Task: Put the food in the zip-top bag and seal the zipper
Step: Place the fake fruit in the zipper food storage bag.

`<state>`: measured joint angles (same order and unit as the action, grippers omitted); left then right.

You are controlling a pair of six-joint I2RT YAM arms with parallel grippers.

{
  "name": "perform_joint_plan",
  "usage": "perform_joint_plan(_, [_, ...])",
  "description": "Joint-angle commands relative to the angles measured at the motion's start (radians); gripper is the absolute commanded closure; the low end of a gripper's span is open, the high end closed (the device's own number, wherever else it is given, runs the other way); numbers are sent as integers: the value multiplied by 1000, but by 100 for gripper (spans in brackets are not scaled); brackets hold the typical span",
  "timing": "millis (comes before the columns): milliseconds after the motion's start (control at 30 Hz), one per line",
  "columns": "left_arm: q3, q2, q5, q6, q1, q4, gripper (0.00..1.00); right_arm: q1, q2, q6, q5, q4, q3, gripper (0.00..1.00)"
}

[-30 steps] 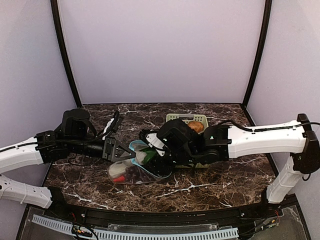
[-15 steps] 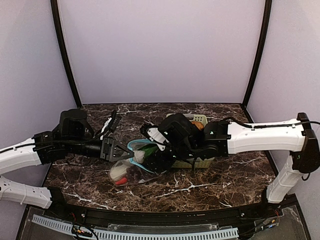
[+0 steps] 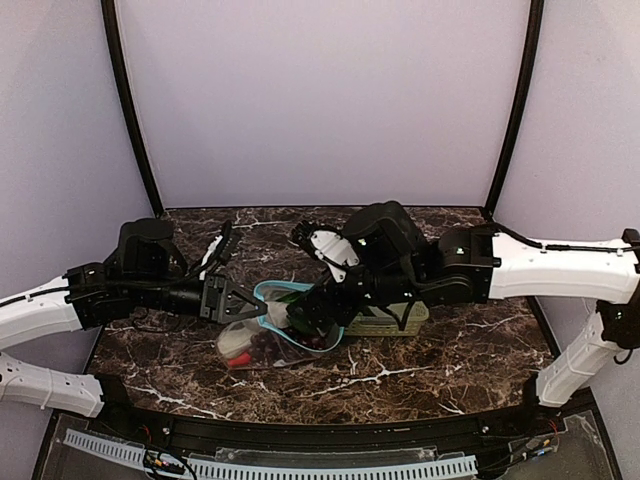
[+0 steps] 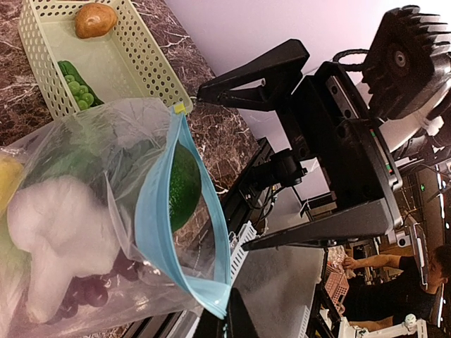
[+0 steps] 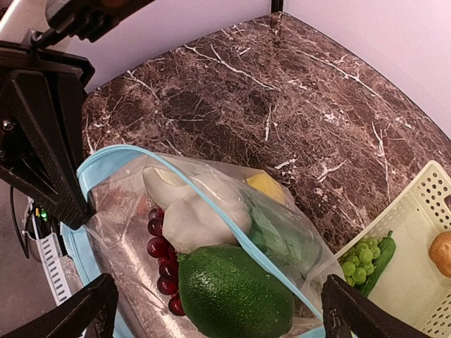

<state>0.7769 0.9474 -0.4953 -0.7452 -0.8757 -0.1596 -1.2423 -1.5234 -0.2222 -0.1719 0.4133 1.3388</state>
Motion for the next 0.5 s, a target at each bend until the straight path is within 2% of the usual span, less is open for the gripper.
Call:
perform_joint_plan(0, [-5,-31,1,1,-6,18,99,3,55,-19,13,-31,-13,1])
perform_joint_plan(200, [0,-34,-1,-2,-6,10,99,64,148,-27,4,-27,-81,2])
perform_joint_plan(467, [9,-46,22,-9,-6,-16,99,237,311,18,161,-114,-326,8])
